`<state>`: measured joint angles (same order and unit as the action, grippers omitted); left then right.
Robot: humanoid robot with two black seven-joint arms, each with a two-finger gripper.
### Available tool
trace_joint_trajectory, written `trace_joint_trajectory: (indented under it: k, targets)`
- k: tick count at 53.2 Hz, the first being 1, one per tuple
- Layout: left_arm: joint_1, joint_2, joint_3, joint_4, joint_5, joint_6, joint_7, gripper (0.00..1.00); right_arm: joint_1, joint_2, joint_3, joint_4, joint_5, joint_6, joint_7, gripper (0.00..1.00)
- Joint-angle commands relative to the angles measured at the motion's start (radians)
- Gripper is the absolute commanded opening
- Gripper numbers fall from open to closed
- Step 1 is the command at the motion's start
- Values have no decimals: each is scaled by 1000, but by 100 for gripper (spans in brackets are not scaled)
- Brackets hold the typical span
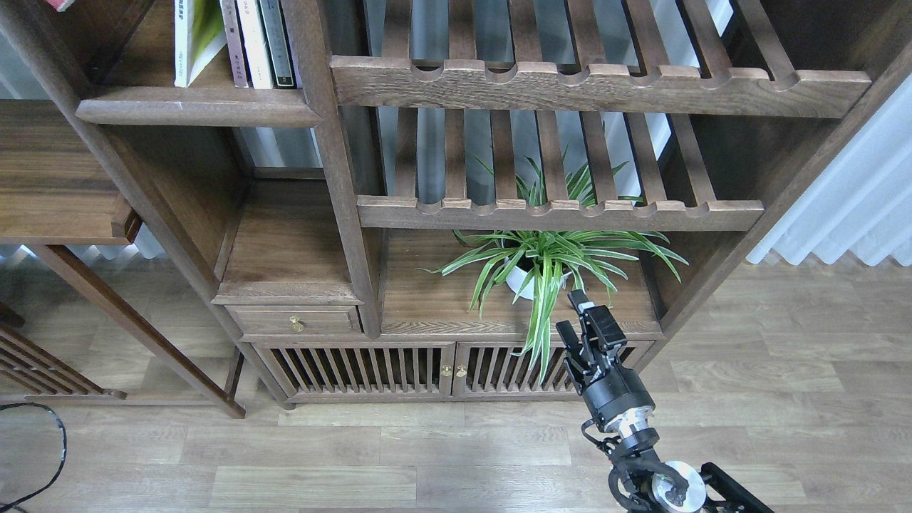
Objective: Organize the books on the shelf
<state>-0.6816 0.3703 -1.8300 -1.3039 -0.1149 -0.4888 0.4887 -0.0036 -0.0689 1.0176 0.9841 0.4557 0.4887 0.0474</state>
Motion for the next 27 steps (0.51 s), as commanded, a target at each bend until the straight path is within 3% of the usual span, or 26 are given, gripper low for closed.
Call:
trace_joint_trajectory:
  k: [1,10,27]
  targets:
    - [-4,33,-12,26,23,0,0,4,-3,0,-17,-1,0,0,0,81]
    - [-12,111,-6,78,34,0,0,3,1,4,-34,-2,-3,0,0,81]
    - [-27,153,-12,106,122,0,0,2,1,37,-80,-4,-9,0,-1,81]
